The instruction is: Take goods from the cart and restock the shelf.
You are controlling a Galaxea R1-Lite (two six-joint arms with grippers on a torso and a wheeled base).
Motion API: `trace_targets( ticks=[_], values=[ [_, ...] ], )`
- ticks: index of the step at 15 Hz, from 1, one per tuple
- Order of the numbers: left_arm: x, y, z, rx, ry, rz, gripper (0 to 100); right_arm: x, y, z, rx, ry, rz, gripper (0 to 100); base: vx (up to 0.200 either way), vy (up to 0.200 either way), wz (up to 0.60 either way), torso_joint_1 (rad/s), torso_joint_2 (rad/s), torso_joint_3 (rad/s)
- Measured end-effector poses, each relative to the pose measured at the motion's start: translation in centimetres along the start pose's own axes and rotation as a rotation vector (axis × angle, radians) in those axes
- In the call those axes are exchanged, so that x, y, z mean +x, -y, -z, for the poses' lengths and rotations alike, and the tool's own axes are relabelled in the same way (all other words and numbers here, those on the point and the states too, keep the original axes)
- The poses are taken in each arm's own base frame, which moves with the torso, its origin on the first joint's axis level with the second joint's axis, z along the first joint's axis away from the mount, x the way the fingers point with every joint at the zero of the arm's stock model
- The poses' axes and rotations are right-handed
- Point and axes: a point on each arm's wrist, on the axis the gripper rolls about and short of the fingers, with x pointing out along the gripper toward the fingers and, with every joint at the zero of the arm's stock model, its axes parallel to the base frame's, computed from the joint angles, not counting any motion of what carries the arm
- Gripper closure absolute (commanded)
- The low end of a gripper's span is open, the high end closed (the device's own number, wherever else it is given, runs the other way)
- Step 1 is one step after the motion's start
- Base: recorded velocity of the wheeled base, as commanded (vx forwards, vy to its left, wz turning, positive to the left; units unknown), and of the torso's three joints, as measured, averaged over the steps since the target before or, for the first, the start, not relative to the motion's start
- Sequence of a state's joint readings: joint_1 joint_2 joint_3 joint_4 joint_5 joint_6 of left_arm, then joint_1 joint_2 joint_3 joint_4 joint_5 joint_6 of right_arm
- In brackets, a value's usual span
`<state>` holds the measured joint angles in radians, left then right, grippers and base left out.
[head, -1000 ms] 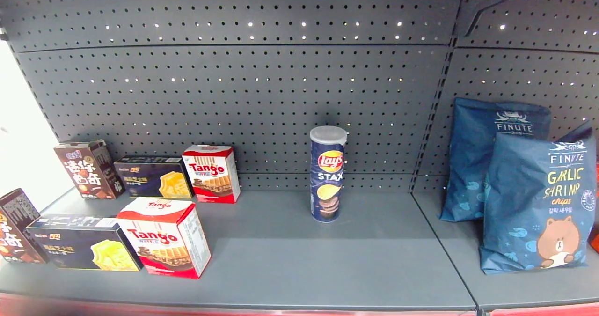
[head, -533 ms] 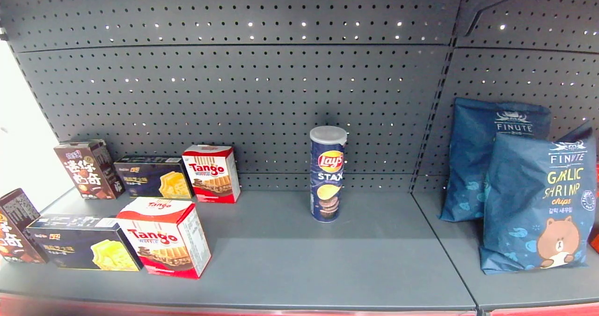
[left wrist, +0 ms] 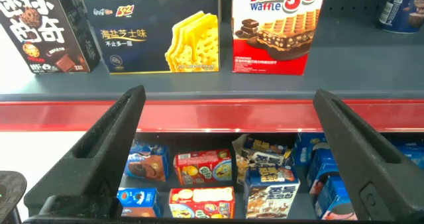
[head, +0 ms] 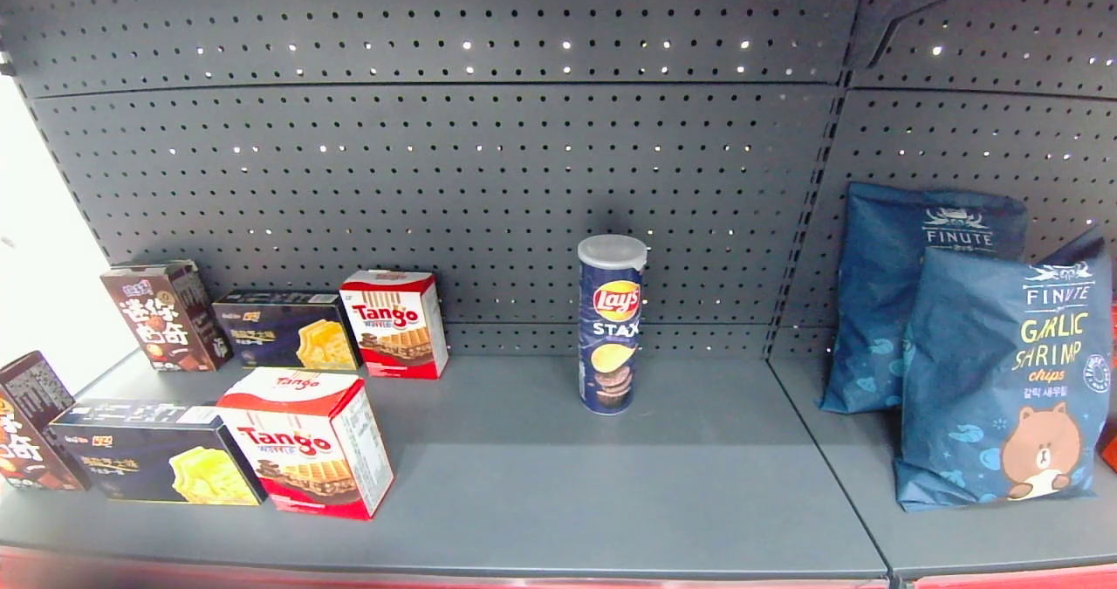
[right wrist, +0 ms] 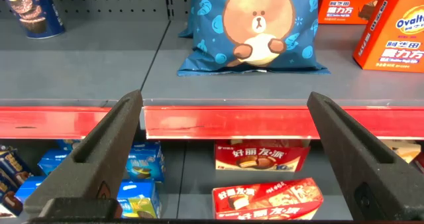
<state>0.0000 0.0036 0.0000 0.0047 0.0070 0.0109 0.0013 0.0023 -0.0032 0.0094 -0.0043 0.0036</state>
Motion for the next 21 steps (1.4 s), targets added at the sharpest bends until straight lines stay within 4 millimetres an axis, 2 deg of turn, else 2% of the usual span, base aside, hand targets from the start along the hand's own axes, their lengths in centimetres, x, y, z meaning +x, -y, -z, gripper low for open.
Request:
trace_targets(
  ticks=[19,21],
  values=[
    [0.00,0.00,-0.03,-0.005,0.003,0.001,0,0.00,0.00,0.00,0.001,0.000,0.000,0,0.000,0.000,0.60,0.003,0.00,0.002],
    [0.00,0.00,-0.04,-0.005,0.004,0.001,0,0.00,0.00,0.00,0.001,0.000,0.000,0,0.000,0.000,0.00,0.000,0.00,0.000]
  ],
)
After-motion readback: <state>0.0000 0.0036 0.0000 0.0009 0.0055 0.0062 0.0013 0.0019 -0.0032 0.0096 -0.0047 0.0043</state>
